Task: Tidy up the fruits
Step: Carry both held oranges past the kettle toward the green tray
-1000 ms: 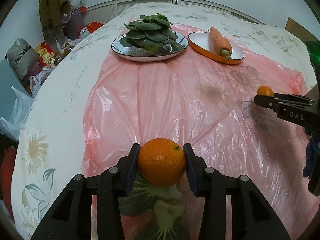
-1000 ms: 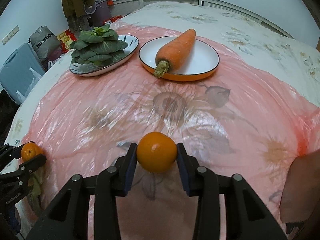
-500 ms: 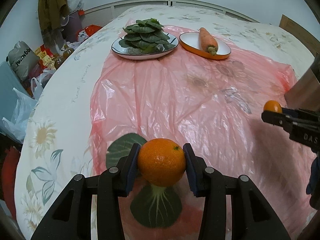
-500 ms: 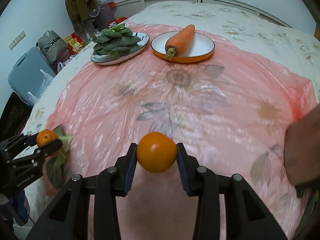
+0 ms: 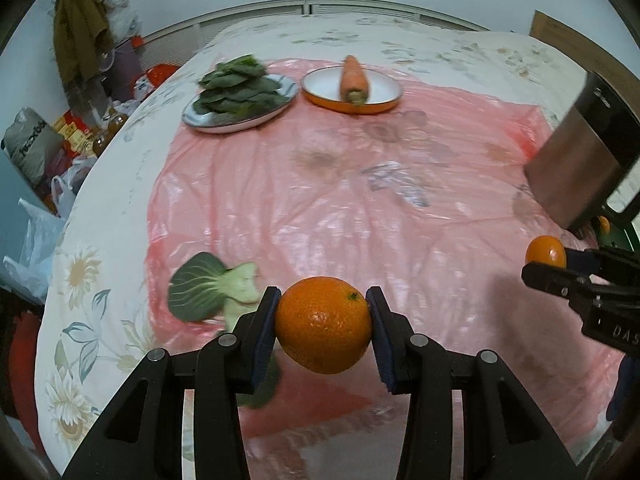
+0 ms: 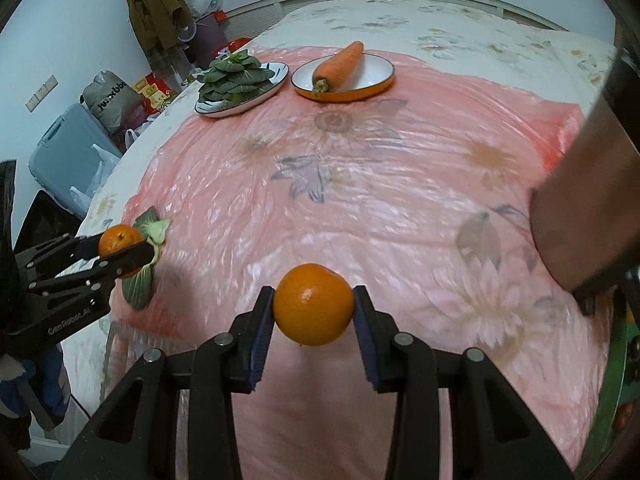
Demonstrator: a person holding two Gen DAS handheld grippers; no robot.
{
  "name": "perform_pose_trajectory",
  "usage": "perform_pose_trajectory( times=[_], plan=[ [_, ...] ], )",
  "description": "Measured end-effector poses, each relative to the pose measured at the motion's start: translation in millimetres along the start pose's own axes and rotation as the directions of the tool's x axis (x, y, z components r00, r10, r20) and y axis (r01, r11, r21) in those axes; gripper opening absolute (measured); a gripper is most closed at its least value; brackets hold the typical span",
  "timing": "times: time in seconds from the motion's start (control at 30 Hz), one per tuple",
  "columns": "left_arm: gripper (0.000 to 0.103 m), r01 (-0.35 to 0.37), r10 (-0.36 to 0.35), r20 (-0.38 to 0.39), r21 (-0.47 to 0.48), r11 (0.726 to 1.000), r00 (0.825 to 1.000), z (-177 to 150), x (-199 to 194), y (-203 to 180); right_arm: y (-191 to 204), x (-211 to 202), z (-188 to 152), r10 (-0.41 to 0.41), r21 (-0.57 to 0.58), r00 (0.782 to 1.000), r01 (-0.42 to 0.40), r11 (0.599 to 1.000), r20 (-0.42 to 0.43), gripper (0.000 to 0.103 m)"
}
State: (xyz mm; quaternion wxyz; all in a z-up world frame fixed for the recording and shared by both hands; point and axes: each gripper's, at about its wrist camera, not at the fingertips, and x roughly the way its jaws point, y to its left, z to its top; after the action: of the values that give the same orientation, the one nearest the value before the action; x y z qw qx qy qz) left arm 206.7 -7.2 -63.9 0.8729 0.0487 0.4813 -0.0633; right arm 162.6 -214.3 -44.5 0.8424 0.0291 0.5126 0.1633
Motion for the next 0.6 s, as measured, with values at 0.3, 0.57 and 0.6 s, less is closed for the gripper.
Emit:
perform_pose_trajectory(
  times=[0.3, 0.57, 0.6],
  plan=[
    [0.038, 0.023, -0.022, -0.018, 0.055, 0.998, 1.0, 0, -9, -51, -29, -25, -29, 0.0, 0.05, 1.0, 0.001, 0.999, -0.012, 0.065],
    [0.038, 0.063, -0.057, -0.049, 0.129, 0.99, 0.997, -2, -10, -103, -69, -51, -54, -0.037, 0.125, 0.999, 0.038, 0.991, -0.01, 0.065],
    [0.038, 0.073, -0.066, -0.052, 0.143, 0.987, 0.996, -2, -11, -112, -75, -55, -57, -0.044, 0.135, 0.999, 0.044, 0.99, -0.009, 0.065]
  ],
)
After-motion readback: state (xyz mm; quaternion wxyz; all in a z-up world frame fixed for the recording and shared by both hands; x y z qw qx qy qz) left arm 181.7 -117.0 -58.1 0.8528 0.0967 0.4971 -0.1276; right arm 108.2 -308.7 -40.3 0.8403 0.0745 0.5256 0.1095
